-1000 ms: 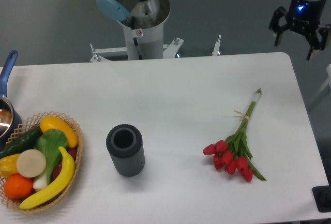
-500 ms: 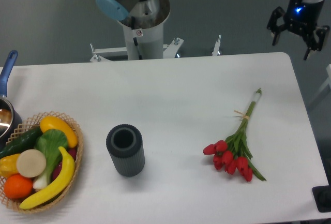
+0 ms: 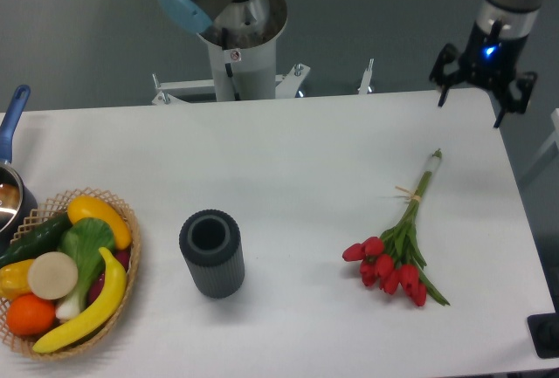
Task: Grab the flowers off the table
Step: 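Move the open gripper down over the tulip stems, then close the gripper around the tulip stems above the blooms, then lift the gripped red tulips up off the table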
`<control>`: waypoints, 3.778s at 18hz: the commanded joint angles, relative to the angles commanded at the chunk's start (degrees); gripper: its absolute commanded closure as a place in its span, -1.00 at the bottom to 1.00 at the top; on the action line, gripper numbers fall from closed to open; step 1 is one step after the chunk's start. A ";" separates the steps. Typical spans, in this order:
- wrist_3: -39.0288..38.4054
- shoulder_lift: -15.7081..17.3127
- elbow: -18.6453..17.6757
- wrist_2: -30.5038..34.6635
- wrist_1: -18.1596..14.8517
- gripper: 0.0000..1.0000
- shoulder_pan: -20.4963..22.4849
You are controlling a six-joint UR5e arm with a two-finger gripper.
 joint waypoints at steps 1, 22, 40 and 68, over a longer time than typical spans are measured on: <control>-1.75 -0.88 -0.62 0.00 1.06 -1.00 -1.05; -8.27 -14.77 0.17 0.35 9.86 -1.00 -6.60; -6.69 -18.11 0.70 0.70 9.86 -0.98 -7.83; -7.39 -14.43 0.43 0.88 9.60 0.47 -7.57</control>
